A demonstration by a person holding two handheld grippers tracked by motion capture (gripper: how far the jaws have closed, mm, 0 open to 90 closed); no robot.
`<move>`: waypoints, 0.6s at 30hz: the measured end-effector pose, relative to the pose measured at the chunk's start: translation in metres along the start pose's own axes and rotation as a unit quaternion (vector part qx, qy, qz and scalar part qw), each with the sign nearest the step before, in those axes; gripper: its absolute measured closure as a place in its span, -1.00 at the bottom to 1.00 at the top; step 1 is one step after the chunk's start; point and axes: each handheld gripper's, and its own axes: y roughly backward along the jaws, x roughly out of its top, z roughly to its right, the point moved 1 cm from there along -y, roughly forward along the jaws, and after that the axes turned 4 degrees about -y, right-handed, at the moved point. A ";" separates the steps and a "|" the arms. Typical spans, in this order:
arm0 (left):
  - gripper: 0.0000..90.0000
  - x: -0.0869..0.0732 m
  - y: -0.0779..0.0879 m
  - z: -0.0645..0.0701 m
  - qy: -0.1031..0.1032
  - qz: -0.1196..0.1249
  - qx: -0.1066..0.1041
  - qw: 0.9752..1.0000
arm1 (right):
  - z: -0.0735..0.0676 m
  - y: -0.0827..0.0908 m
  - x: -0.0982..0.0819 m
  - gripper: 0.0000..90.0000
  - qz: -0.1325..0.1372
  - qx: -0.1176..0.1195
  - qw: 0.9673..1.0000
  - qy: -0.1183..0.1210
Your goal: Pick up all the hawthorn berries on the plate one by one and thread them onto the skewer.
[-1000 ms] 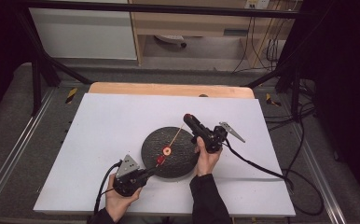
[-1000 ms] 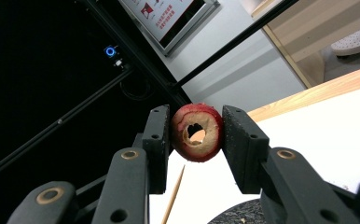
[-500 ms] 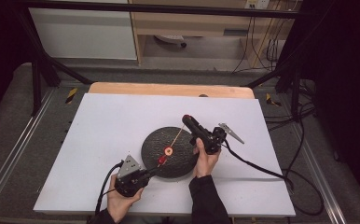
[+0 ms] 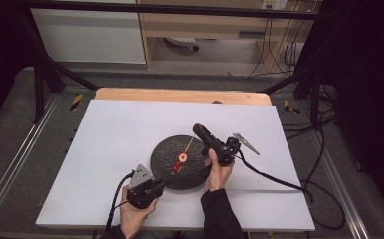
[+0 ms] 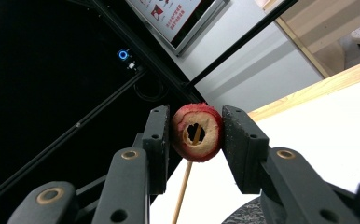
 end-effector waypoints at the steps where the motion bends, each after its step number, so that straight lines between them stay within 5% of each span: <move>1: 0.96 0.000 -0.001 0.000 0.001 0.000 -0.001 1.000 | 0.000 0.000 0.000 0.41 0.001 0.000 1.000 -0.001; 18: 0.96 0.012 -0.008 0.002 -0.001 0.000 0.002 1.000 | -0.002 0.003 -0.001 0.42 -0.018 0.002 1.000 -0.006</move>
